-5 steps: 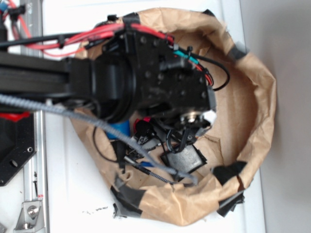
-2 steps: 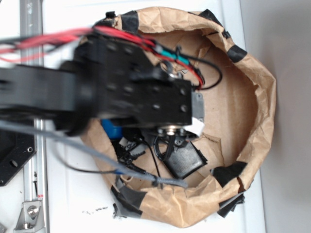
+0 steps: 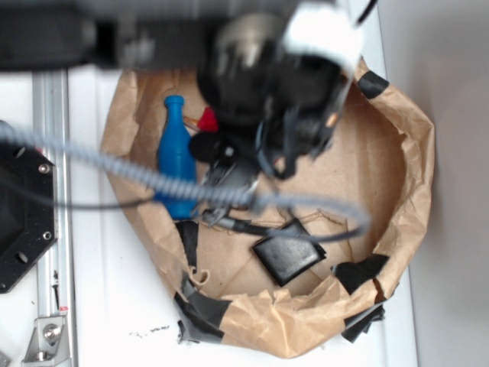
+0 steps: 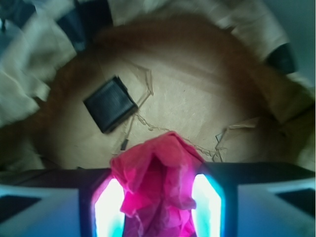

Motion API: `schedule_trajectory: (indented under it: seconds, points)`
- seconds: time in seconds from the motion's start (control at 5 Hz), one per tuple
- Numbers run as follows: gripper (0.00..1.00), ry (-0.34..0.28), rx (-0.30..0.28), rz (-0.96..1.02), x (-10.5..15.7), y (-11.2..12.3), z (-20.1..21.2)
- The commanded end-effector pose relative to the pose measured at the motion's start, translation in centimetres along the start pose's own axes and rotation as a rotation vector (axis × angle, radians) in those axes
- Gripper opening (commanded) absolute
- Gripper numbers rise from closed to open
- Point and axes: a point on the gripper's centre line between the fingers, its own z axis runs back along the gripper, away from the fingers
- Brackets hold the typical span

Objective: Grab the red paper.

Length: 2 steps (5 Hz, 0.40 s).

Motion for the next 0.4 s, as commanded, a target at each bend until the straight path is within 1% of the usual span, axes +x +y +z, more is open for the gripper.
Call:
schedule_trajectory:
  seconds: [0.0,0.2]
  points:
    - [0.00,-0.126,0.084,0.327,-0.42,-1.37,2.64]
    - [0.00,-0.134,0.083,0.400,-0.90,-1.56,3.00]
